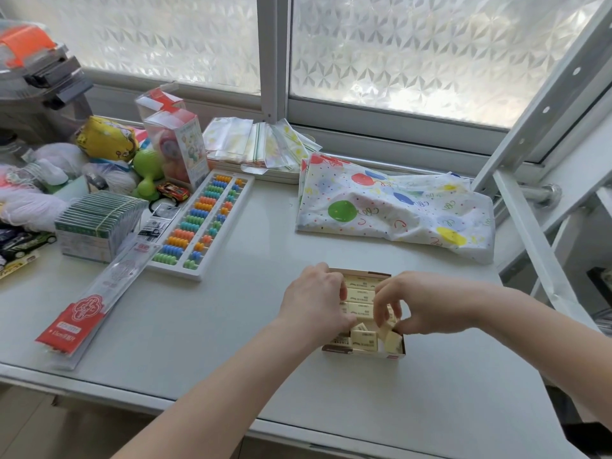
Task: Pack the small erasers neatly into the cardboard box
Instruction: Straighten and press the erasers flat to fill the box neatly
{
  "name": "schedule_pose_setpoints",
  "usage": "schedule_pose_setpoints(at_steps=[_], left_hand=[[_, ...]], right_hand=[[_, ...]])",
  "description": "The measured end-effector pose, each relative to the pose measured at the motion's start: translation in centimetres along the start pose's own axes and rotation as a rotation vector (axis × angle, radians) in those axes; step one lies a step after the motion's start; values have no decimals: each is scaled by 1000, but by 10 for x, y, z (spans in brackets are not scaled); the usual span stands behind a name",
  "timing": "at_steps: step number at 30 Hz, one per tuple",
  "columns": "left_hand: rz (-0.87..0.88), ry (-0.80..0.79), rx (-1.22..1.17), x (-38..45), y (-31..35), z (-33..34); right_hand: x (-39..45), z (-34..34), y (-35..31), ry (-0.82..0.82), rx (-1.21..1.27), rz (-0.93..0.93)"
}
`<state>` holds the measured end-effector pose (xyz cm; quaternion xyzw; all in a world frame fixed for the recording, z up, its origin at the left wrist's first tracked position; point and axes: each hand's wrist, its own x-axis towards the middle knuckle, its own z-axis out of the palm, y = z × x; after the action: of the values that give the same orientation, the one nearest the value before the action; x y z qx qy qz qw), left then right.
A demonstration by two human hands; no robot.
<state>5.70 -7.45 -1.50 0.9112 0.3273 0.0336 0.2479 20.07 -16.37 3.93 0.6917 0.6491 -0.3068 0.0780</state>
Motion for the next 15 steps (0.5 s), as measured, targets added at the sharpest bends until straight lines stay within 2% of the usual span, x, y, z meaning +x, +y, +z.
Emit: schedule_pose_setpoints(at_steps=[5, 8, 15], left_hand=[[132, 82, -64, -5, 2, 4], [197, 74, -145, -8, 7, 7], [156, 58, -283, -9, 9, 4]], right_hand=[[-5, 4, 15, 75, 246, 53], [-8, 14, 26, 159, 477, 68], [-22, 31, 33, 397, 1090, 153]])
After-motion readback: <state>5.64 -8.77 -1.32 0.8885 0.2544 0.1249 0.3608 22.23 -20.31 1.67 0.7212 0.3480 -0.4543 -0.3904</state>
